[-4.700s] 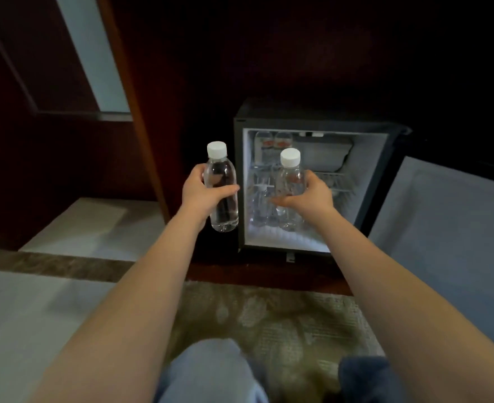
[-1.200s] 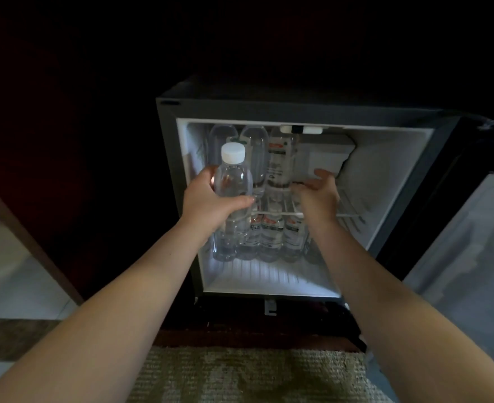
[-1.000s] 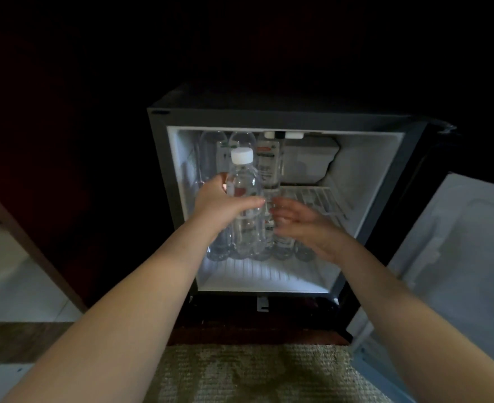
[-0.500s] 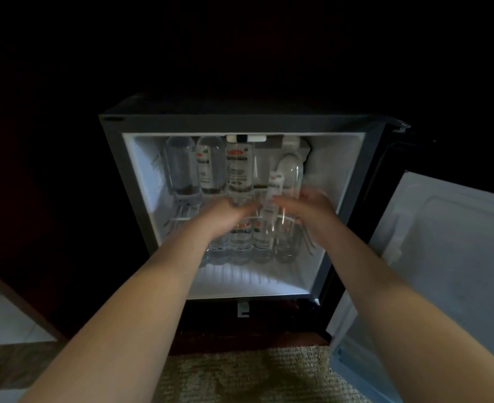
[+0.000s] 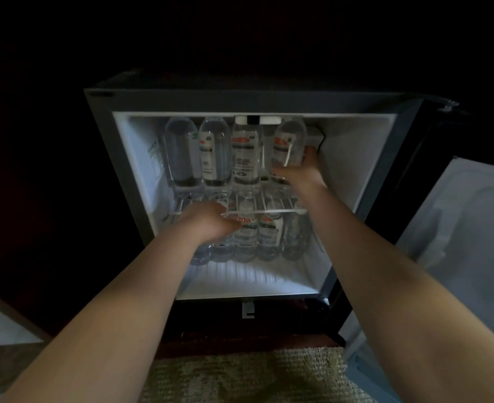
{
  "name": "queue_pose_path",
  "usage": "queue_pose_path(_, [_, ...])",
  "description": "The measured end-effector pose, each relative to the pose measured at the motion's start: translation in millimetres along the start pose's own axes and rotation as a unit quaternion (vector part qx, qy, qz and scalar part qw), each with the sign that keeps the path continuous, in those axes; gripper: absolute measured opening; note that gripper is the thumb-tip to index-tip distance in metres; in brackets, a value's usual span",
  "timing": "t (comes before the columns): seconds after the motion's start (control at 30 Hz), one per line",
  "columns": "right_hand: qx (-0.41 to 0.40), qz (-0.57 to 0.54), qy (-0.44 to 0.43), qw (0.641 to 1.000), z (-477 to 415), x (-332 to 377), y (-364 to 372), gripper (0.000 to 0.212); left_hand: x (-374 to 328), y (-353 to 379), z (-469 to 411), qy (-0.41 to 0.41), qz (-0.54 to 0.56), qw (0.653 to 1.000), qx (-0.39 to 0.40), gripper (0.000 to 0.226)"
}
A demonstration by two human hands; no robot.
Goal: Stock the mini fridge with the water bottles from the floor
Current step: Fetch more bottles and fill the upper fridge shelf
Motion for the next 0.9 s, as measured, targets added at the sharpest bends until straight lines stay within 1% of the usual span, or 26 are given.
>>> queue_pose_path(0.13, [-0.006, 0.015, -0.024, 1.000, -4.4, -3.4, 7.8, 0.072, 0.9, 0.3, -3.1, 0.001, 0.003, 1.000, -0.003, 0.040])
queue_pose_path(0.27, [-0.007, 0.038, -0.039, 0.999, -4.3, -5.7, 9.6, 0.073, 3.8, 3.1, -2.6, 0.000, -0.007, 1.000, -0.007, 0.050])
queue_pose_path(0.3, [-0.013, 0.048, -0.048, 0.998, -3.6, -5.9, 9.4, 0.071, 3.7, 3.7, -2.5, -0.001, -0.011, 1.000, -0.004, 0.048])
queue_pose_path(0.4, [-0.034, 0.084, -0.062, 0.994, 0.7, -4.3, 11.0, 0.068, 1.5, 4.8, -3.6, 0.004, -0.034, 0.999, 0.006, 0.034])
queue_pose_path(0.43, [-0.040, 0.097, -0.061, 0.993, 1.1, -3.5, 12.3, 0.068, 1.2, 6.1, -4.5, 0.007, -0.042, 0.999, 0.007, 0.034])
queue_pose_path(0.5, [-0.056, 0.141, -0.059, 0.987, 2.7, 0.7, 14.9, 0.072, 1.6, 8.8, -6.3, 0.014, -0.058, 0.998, 0.003, 0.038])
queue_pose_path(0.6, [-0.074, 0.229, -0.063, 0.969, 4.8, 4.5, 17.8, 0.084, 3.2, 11.3, -8.9, 0.023, -0.069, 0.997, -0.002, 0.040])
queue_pose_path(0.67, [-0.085, 0.275, -0.060, 0.956, 8.0, 4.9, 18.3, 0.083, 2.2, 10.4, -8.4, 0.023, -0.070, 0.997, 0.001, 0.038])
queue_pose_path(0.77, [-0.067, 0.266, -0.046, 0.961, 11.0, 4.0, 16.6, 0.076, 1.3, 8.5, -7.6, 0.024, -0.076, 0.997, 0.009, 0.037])
queue_pose_path(0.9, [-0.030, 0.258, -0.029, 0.965, 15.1, 3.6, 11.3, 0.076, 0.8, 4.8, -3.7, 0.026, -0.060, 0.997, 0.035, 0.045])
Point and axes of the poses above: each hand's wrist, its own z-axis away from the middle knuckle, its own y-axis out of the palm, x = y × z, the point moved 1 cm from there along -z, towards the middle knuckle, and after that the axes turned 1 degree about x, right-handed, at the moved point
